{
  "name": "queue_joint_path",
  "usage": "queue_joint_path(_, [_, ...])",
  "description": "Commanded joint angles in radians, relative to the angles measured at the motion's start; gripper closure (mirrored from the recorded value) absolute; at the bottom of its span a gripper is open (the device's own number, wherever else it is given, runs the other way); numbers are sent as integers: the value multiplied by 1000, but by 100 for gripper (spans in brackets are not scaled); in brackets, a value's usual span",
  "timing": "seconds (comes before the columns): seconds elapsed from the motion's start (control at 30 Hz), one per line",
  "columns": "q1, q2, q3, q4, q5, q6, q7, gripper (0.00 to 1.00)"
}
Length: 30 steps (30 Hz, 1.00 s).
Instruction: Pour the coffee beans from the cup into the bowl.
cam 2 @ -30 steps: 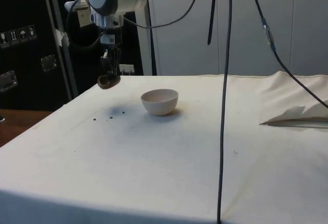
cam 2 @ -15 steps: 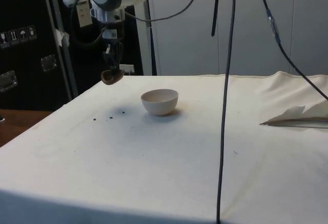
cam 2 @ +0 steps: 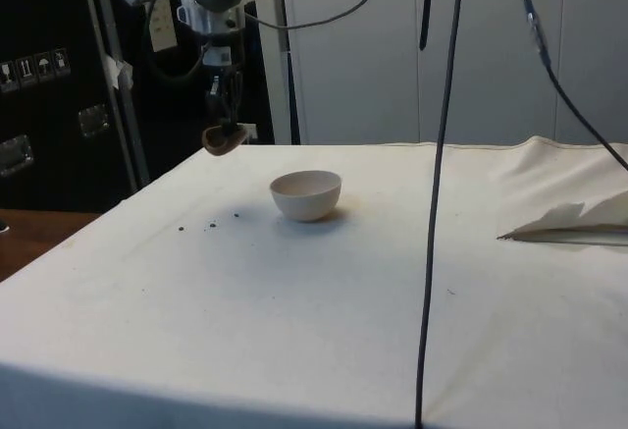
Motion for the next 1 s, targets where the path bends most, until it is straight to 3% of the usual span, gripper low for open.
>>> queue_joint_path(0.0, [9, -20, -8, -30, -9, 23, 14, 100])
queue_joint_path(0.07, [10, -31, -8, -43, -11, 24, 20, 100])
queue_joint_path(0.1, [2, -18, 0, -23, -4, 6, 10, 100])
queue_joint_path(0.13, [11, -36, -7, -49, -11, 25, 23, 100])
queue_joint_path(0.3, [14, -64, -7, -81, -12, 27, 40, 100])
queue_joint_path(0.33, [6, -55, 0, -67, -5, 8, 30, 100])
queue_joint_path(0.37, [14, -69, -7, -86, -12, 26, 43, 100])
queue_joint_path(0.57, [16, -98, -7, -119, -12, 25, 64, 100])
queue_joint_path(0.6, [9, -89, 0, -104, -5, 8, 54, 100])
queue_joint_path(0.67, [17, -107, -7, -130, -13, 26, 70, 100])
queue_joint_path(0.83, [17, -131, -9, -159, -21, 27, 85, 100])
queue_joint_path(0.87, [9, -124, -1, -146, -11, 9, 75, 100])
queue_joint_path(0.9, [17, -136, -10, -164, -24, 26, 88, 100])
queue_joint_path(0.97, [18, -148, -12, -177, -33, 27, 97, 100])
